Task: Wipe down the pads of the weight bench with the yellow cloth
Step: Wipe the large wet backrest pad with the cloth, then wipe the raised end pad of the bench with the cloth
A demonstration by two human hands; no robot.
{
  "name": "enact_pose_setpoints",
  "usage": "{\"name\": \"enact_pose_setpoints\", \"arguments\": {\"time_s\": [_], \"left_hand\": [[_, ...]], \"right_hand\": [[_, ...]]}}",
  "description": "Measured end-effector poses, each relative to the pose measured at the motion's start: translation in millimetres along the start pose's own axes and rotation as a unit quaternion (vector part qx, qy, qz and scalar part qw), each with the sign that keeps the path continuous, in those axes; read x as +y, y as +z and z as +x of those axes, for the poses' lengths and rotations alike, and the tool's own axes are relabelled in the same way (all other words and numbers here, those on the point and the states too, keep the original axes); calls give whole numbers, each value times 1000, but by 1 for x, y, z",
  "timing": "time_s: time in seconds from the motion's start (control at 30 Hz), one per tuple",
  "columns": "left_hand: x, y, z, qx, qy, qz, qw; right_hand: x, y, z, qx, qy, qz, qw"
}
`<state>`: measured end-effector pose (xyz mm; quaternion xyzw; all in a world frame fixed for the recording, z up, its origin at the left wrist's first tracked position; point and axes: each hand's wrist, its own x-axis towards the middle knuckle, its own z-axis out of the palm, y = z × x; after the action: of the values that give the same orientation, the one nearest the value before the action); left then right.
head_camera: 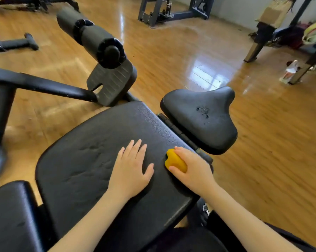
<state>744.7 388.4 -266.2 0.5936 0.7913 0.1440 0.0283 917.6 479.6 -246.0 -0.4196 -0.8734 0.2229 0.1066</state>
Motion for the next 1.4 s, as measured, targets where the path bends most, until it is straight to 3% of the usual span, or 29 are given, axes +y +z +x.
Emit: {"name": "enact_pose_setpoints", "arguments": {"time_s": [0.43,0.63,0.73,0.83,0.97,1.03,1.2,1.3,1.4], "left_hand": [[4,-1,10,-13,-10,-8,1000],[11,-12,-8,-55,-24,-2,998],[25,-24,4,-36,-38,-23,998],[52,-24,34,-18,4,-48,999],[84,-3,85,-22,38,-37,998],[84,11,100,-37,20,-17,999],[82,30,105,-49,-10,8,999],[87,30,110,-53,-5,3,999],[84,31,107,-58,-10,6,998]], "right_hand": [[0,-12,-3,-40,11,36,998],[-10,-14,-33,-65,28,33,997],[-3,-33,-25,-80,59,173,980],[21,-62,-4,-3,86,328,941],[89,-101,39,164,120,302,931],[124,-112,59,211,138,258,933],[171,-84,84,143,161,191,958],[168,-66,81,196,160,183,950],[151,-48,63,183,92,132,970]]}}
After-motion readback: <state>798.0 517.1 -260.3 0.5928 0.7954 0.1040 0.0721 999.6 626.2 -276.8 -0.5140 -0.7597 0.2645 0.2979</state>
